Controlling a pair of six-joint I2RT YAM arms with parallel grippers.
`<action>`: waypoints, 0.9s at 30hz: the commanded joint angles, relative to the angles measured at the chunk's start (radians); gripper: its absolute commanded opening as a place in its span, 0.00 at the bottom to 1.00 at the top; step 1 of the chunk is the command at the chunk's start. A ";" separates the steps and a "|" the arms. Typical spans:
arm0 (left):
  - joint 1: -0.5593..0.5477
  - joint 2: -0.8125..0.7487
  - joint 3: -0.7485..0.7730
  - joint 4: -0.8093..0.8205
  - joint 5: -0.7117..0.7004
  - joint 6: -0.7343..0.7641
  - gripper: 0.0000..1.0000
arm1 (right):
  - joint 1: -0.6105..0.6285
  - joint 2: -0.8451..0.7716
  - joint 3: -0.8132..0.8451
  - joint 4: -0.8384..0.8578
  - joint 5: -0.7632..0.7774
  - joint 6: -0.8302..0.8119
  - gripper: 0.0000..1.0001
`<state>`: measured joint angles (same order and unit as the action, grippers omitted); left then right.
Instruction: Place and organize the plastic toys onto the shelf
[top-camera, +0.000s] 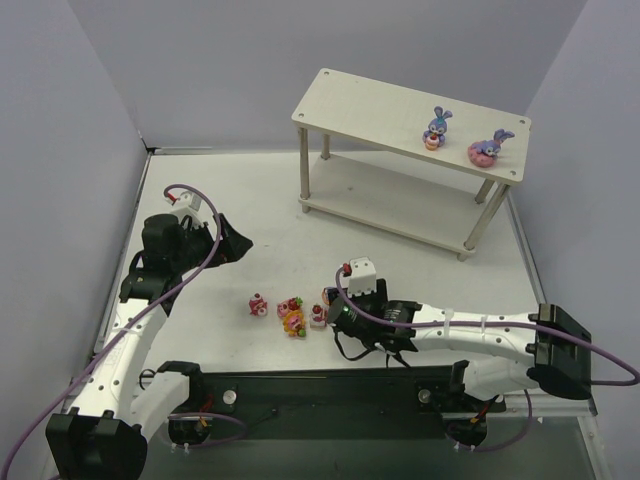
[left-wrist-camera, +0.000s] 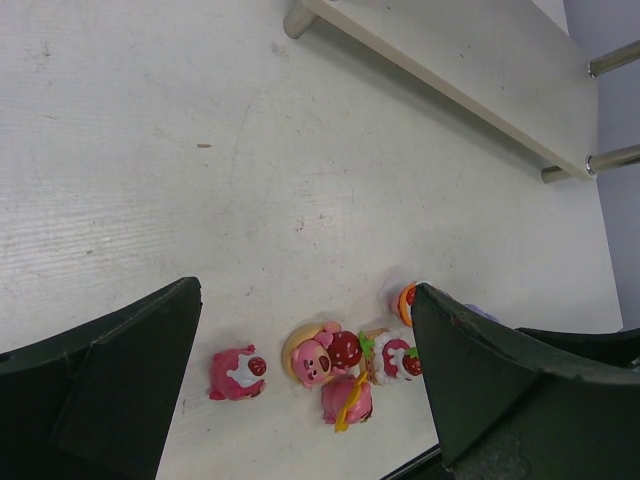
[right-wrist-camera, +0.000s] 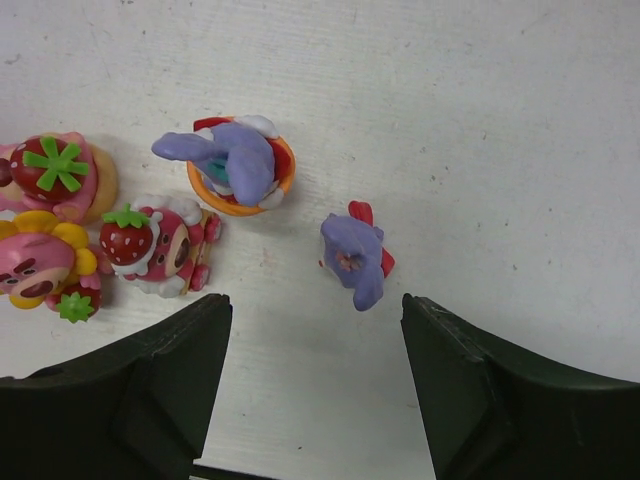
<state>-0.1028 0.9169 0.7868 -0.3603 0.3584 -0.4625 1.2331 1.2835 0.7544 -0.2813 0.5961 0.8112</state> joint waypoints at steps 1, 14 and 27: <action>0.006 -0.015 0.025 0.009 -0.006 0.013 0.96 | 0.009 0.014 0.066 0.062 0.088 -0.082 0.71; 0.006 -0.015 0.023 0.009 -0.012 0.015 0.96 | 0.016 0.108 0.157 0.133 0.129 -0.115 0.68; 0.006 -0.016 0.022 0.009 -0.015 0.013 0.96 | -0.012 0.200 0.180 0.128 0.126 0.040 0.60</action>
<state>-0.1028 0.9169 0.7868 -0.3634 0.3508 -0.4614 1.2343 1.4574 0.8841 -0.1581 0.6769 0.7948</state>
